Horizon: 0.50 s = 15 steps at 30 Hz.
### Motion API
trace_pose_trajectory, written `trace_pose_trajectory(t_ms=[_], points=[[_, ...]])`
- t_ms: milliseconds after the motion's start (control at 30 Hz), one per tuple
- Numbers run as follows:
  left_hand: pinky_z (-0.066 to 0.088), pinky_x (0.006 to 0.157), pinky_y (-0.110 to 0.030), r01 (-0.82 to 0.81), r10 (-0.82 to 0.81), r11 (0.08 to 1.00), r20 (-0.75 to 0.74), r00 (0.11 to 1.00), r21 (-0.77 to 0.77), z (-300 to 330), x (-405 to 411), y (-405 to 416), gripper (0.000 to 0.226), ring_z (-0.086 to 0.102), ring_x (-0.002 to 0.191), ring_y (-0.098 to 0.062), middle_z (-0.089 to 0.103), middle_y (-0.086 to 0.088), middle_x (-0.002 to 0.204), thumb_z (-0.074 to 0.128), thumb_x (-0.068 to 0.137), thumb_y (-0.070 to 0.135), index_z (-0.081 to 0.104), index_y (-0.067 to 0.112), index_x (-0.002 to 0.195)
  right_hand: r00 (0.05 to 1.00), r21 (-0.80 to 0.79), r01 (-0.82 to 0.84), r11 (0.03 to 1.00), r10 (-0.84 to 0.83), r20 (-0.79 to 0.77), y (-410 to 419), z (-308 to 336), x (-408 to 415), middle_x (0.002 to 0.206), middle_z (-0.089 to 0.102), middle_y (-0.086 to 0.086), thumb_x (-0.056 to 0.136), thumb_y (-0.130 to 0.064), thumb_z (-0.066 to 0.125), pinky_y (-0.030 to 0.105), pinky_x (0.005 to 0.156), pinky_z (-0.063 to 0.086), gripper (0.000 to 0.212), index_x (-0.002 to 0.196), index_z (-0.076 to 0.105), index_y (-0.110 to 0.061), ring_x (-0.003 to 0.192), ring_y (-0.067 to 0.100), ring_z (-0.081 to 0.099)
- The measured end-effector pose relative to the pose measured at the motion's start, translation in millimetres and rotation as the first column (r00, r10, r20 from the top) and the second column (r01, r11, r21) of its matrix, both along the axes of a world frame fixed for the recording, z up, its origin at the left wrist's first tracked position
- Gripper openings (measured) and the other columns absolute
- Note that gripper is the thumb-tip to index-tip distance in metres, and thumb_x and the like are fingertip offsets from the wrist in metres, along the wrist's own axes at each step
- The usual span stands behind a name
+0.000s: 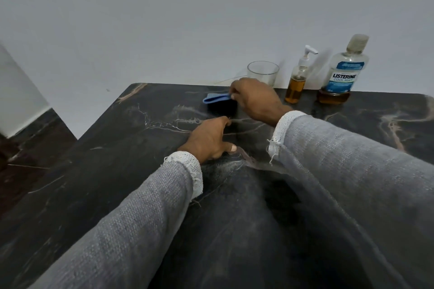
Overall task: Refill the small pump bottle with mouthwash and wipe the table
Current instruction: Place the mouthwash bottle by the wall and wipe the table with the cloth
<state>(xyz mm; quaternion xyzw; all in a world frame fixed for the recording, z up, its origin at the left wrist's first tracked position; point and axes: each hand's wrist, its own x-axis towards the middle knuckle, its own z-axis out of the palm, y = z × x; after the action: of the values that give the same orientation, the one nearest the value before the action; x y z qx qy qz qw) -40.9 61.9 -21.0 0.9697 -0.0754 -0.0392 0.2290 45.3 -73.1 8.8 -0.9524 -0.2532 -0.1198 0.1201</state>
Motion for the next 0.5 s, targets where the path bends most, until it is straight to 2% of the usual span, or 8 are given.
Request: trace_pose_trajectory(t_ms=[100,200,333,500], points=[[0.043,0.104,-0.035,-0.025,0.026,0.994,0.007,1.000,-0.108,1.7,-18.5,-1.8,0.064,0.055,0.120,-0.023,0.056,-0.009,0.138,0.076,0.081,0.027,0.049,0.011,0.136,0.998,0.088,0.045,0.995,-0.041,-0.047,-33.1,18.1,-26.0,0.100,0.063,0.000,0.098,-0.028,0.049,0.035,0.074,0.047,0.016,0.105,0.063,-0.021,0.087,0.018,0.057],[0.044,0.090,-0.027,-0.039,0.058,0.978,0.089,0.994,-0.204,6.5,-46.9,-4.5,0.056,0.056,0.104,-0.013,0.058,-0.004,0.134,0.074,0.084,0.029,0.052,0.014,0.133,0.994,0.104,0.095,0.990,-0.089,-0.062,-76.8,29.1,-60.9,0.099,0.061,-0.002,0.098,-0.028,0.050,0.034,0.076,0.047,0.016,0.106,0.062,-0.022,0.088,0.017,0.056],[0.043,0.100,-0.029,-0.023,0.055,0.969,0.127,0.990,-0.244,12.2,-90.0,-13.9,0.054,0.056,0.120,-0.019,0.058,-0.001,0.134,0.074,0.083,0.029,0.053,0.016,0.132,0.980,0.144,0.186,0.972,-0.173,-0.097,-133.7,36.5,-117.6,0.098,0.058,-0.004,0.098,-0.026,0.053,0.030,0.078,0.043,0.016,0.108,0.063,-0.019,0.088,0.015,0.055],[0.043,0.100,-0.027,0.023,0.018,0.962,0.149,0.989,-0.273,8.9,-144.6,-31.0,0.052,0.057,0.119,-0.017,0.060,0.002,0.132,0.075,0.082,0.025,0.055,0.017,0.129,0.959,0.121,0.266,0.956,-0.249,-0.138,-191.7,36.2,-198.8,0.092,0.059,-0.003,0.097,-0.024,0.054,0.032,0.072,0.044,0.013,0.105,0.064,-0.018,0.084,0.016,0.056]])
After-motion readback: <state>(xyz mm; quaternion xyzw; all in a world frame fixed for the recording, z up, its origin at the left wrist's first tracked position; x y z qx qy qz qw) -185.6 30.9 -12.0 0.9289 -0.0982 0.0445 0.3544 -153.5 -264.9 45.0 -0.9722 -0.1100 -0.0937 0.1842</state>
